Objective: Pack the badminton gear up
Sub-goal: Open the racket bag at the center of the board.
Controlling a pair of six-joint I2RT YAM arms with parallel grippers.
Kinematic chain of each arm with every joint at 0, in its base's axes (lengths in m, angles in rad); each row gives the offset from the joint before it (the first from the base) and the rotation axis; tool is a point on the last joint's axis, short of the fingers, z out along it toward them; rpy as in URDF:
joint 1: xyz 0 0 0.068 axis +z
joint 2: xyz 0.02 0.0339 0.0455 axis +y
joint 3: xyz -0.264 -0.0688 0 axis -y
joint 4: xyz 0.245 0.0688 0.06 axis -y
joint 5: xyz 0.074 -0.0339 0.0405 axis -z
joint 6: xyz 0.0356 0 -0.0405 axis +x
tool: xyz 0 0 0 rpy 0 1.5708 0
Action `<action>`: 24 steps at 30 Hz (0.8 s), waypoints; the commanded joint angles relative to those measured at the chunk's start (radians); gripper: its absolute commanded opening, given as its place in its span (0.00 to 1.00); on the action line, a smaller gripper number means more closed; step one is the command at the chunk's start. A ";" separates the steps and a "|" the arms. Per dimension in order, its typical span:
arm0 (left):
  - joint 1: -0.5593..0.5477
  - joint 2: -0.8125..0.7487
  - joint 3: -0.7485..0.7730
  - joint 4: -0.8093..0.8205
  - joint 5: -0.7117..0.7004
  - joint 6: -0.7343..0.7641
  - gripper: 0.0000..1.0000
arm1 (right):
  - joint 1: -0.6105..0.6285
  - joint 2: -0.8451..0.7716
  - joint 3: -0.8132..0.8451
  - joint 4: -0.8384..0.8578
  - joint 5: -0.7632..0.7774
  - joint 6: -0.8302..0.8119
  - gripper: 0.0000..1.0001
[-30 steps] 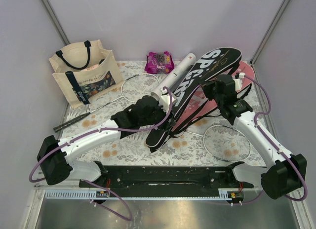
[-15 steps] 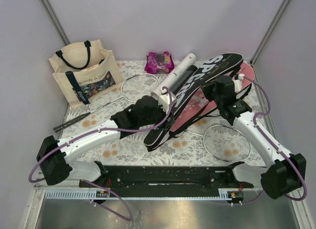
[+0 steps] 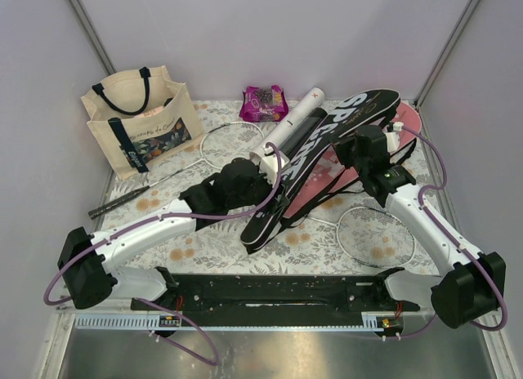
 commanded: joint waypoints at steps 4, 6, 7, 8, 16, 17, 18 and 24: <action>-0.002 -0.051 0.023 0.034 -0.025 0.010 0.58 | 0.010 -0.001 0.017 0.049 0.009 -0.022 0.00; -0.001 -0.040 0.020 0.034 -0.015 0.007 0.58 | 0.010 -0.001 0.014 0.041 0.011 -0.014 0.00; -0.001 -0.034 0.019 0.034 -0.008 0.005 0.58 | 0.010 -0.001 0.013 0.041 0.011 -0.012 0.00; -0.001 -0.026 0.017 0.036 -0.003 0.000 0.58 | 0.010 -0.001 0.011 0.041 0.011 -0.012 0.00; -0.001 -0.003 -0.021 0.076 0.014 0.002 0.42 | 0.010 -0.004 0.005 0.041 0.011 -0.002 0.00; -0.001 -0.002 -0.024 0.082 0.011 0.006 0.34 | 0.010 -0.005 0.003 0.043 0.009 -0.002 0.00; -0.001 0.004 -0.023 0.080 0.005 0.007 0.24 | 0.010 -0.007 0.002 0.043 0.008 -0.002 0.00; -0.001 0.010 -0.007 0.062 0.018 0.003 0.00 | 0.010 -0.036 -0.043 0.070 -0.021 -0.074 0.40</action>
